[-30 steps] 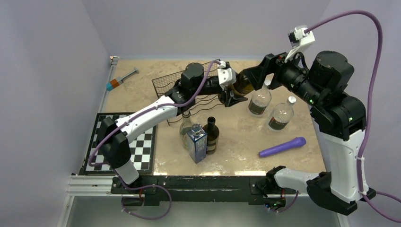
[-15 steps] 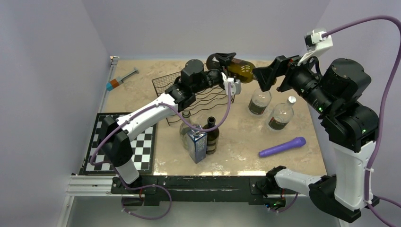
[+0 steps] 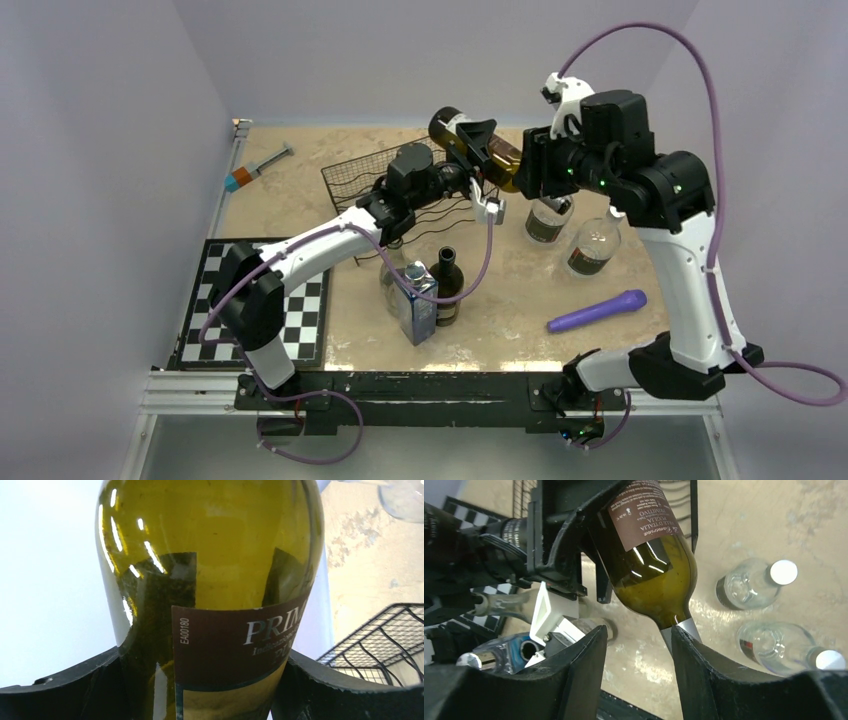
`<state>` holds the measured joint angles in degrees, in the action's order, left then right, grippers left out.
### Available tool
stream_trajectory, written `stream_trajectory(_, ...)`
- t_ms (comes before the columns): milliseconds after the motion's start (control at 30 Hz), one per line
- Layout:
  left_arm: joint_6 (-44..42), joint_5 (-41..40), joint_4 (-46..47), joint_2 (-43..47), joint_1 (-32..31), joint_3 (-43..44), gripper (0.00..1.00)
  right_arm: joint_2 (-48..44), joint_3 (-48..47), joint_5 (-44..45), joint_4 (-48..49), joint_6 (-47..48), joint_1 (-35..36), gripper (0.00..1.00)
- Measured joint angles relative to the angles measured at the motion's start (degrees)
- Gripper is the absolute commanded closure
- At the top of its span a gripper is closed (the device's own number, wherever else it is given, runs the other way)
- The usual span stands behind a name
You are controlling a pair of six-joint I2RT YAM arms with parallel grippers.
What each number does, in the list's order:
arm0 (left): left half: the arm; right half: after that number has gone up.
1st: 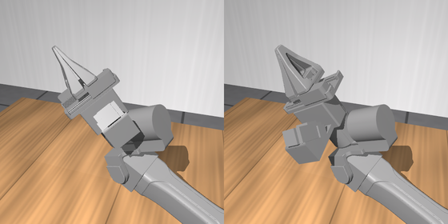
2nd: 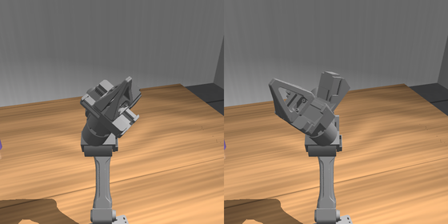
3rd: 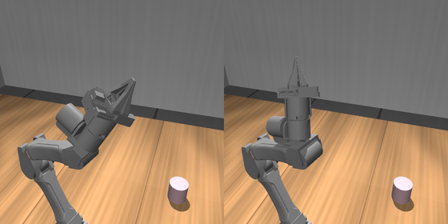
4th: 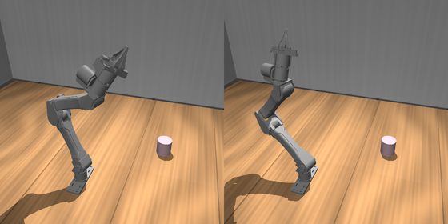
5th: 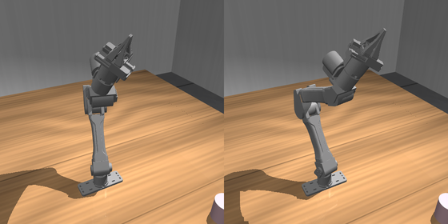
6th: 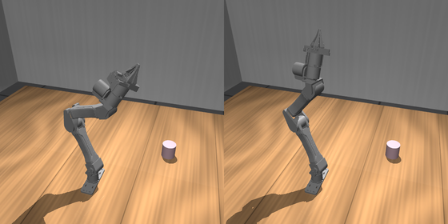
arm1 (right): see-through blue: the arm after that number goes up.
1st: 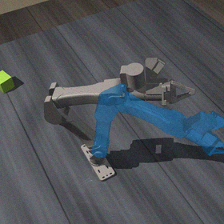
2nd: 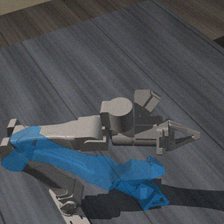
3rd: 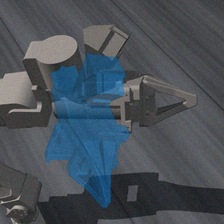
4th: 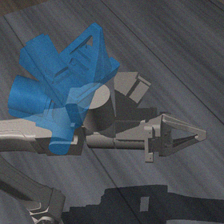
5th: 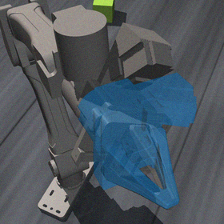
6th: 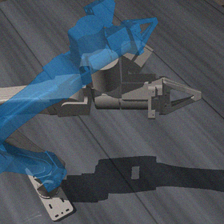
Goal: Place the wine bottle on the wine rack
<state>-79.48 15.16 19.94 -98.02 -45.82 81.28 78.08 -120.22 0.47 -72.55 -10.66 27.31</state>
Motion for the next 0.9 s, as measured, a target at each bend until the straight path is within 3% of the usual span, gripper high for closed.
stream_trajectory(267,-2.14,0.44,1.4,0.0,0.0,-5.57,1.0,0.76,4.76,1.36,-1.77,1.55,0.0,0.3)
stream_trajectory(467,-1.51,0.83,3.17,0.85,0.0,-6.21,1.0,-2.05,11.78,1.57,-0.24,4.39,0.0,0.35)
stream_trajectory(900,1.16,2.21,6.93,2.16,0.46,-6.58,1.0,0.48,14.99,-0.83,1.88,7.06,0.0,0.47)
